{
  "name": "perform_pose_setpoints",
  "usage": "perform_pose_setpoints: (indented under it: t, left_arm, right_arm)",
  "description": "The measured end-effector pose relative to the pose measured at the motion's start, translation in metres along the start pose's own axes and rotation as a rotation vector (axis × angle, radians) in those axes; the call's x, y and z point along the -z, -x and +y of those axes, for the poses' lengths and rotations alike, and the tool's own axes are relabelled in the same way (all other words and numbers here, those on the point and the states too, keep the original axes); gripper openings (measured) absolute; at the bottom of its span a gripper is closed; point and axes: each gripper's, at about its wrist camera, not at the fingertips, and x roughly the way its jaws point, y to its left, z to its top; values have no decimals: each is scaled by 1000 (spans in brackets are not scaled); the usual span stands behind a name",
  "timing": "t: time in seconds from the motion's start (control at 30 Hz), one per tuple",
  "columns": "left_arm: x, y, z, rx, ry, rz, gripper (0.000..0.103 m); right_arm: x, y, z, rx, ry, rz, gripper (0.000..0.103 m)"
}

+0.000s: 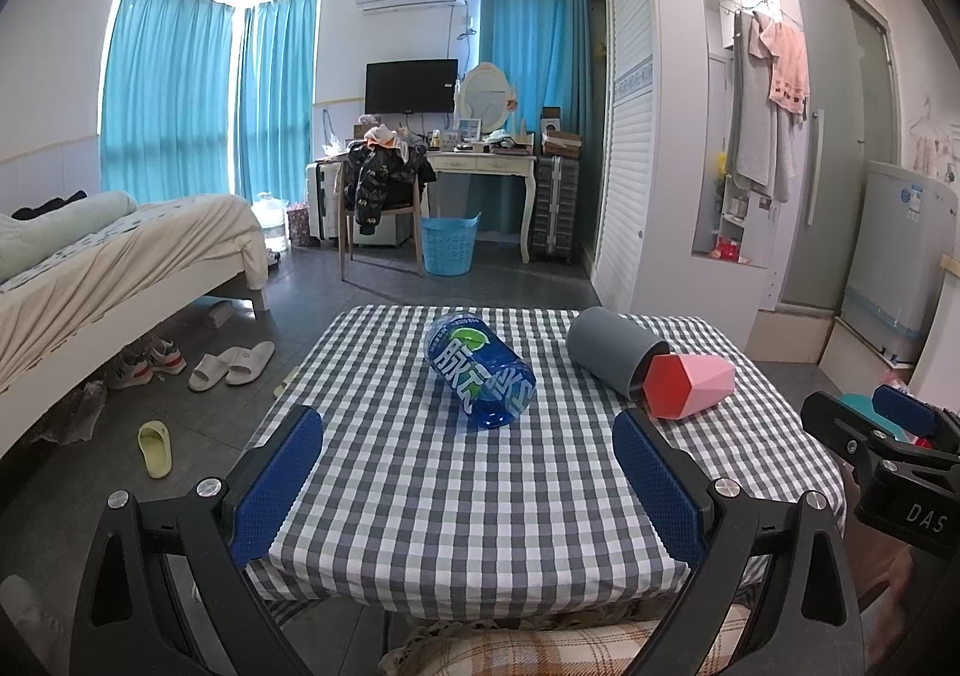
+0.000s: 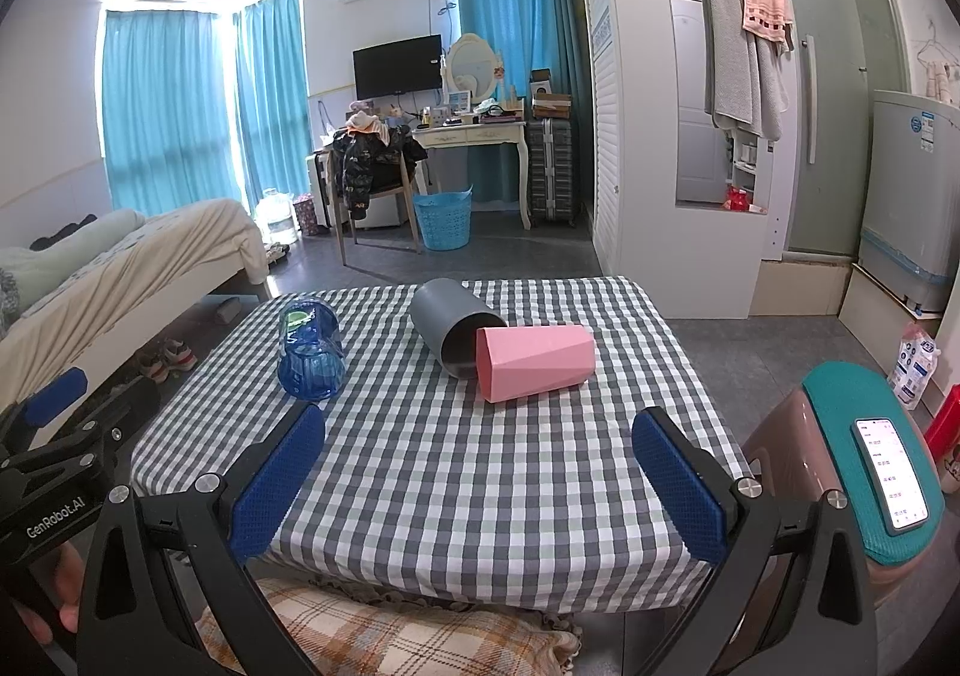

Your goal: Flip cup upside down

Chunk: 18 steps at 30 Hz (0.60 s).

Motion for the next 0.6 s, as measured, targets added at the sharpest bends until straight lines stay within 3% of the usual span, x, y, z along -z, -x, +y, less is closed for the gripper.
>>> perform_pose_setpoints:
  t: [0.6]
  left_arm:
    - [-1,0,0,-1,-1,1,100]
  right_arm:
    - [5,-3,3,0,-1,-3,103]
